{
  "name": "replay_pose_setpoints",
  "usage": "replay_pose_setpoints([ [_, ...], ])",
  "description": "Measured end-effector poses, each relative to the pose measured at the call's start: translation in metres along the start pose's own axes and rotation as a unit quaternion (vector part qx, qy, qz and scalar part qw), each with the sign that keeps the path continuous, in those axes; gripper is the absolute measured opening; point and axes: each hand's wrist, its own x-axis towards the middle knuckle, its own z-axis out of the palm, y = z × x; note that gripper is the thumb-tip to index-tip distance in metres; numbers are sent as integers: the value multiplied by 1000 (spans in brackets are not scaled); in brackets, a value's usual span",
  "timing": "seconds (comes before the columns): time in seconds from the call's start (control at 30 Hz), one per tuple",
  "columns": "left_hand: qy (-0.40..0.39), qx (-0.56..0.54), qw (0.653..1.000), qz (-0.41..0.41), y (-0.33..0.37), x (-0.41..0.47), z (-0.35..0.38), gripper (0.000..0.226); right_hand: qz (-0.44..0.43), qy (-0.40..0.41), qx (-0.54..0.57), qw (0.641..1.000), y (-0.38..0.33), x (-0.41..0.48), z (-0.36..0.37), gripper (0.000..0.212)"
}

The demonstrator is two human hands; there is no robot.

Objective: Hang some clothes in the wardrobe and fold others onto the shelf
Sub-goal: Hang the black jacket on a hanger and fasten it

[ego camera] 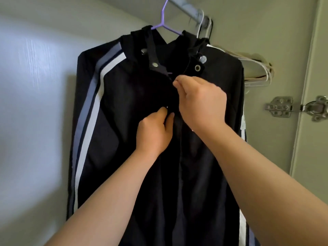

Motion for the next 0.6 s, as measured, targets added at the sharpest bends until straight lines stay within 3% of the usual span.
replay_pose_setpoints([
  [0.1, -20, 30, 999, 10, -11, 1, 5, 33, 30, 25, -34, 999, 7, 48, -6, 25],
  [0.27, -81, 56, 995, -20, -11, 8, -4, 32, -18, 47, 4, 999, 5, 40, 1, 20],
  [0.43, 1, -27, 1000, 11, 2, 38, -38, 26, -102, 54, 68, 991, 17, 35, -11, 27],
  [0.5, 52, -69, 996, 5, 13, 63, -55, 28, -32, 45, 121, 991, 23, 36, -15, 27],
  [0.6, 124, -93, 988, -22, 22, 108, -76, 27, 159, 21, 196, 967, 40, 53, -18, 19],
])
